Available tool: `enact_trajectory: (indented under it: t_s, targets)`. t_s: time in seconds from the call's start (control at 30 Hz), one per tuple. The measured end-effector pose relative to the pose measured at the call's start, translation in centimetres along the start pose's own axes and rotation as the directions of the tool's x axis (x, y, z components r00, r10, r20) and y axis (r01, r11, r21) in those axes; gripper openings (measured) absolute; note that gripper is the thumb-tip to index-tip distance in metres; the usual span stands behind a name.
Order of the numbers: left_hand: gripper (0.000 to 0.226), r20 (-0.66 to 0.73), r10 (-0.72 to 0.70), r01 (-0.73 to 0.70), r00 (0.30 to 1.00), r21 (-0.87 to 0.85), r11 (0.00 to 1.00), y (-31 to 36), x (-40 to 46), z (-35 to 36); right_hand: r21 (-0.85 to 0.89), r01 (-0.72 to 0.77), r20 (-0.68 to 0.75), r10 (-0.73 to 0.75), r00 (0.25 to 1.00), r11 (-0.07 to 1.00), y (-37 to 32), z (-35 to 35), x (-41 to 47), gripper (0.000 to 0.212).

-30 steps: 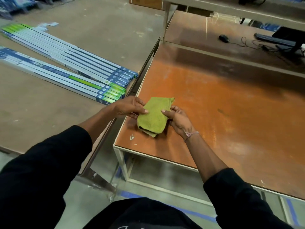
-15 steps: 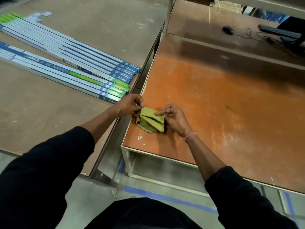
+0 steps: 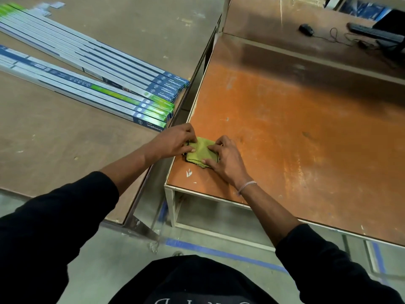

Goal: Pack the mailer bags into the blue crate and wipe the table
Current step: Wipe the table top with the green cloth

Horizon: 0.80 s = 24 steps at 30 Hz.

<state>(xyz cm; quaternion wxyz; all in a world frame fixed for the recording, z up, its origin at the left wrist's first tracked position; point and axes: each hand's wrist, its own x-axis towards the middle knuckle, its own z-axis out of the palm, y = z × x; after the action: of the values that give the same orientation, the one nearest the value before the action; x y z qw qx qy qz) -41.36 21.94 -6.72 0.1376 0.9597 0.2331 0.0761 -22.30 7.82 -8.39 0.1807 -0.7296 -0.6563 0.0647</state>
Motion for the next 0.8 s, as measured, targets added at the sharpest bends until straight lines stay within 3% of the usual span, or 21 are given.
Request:
enact_trajectory:
  t_s: [0.27, 0.37, 0.67, 0.73, 0.8]
  targets:
    - [0.04, 0.026, -0.044, 0.043, 0.999, 0.038, 0.998, 1.3, 0.5, -0.6, 0.112, -0.047, 0.056, 0.041, 0.998, 0.993, 0.0, -0.8, 0.4, 0.056]
    - [0.044, 0.027, -0.027, 0.025, 0.999, 0.046, 0.999, 1.7, 0.9, -1.1, 0.21, -0.089, 0.014, 0.088, 0.996, 0.974, 0.5, -1.6, 0.6, 0.051]
    - [0.045, 0.149, -0.099, 0.099, 0.984, 0.005, 0.995, 2.4, 0.7, -0.8, 0.242, -0.128, 0.075, 0.113, 0.991, 0.962, 0.8, -1.4, 0.3, 0.052]
    - [0.046, 0.15, -0.099, 0.098, 0.984, 0.019, 0.995, 2.7, 1.0, -1.4, 0.258, -0.123, 0.041, 0.116, 0.992, 0.958, 1.0, -2.0, 0.2, 0.047]
    - [0.05, 0.066, -0.083, 0.082, 0.994, 0.027, 0.996, 3.5, 1.4, -1.9, 0.268, -0.131, -0.066, 0.154, 0.986, 0.954, 1.4, -2.9, -0.4, 0.042]
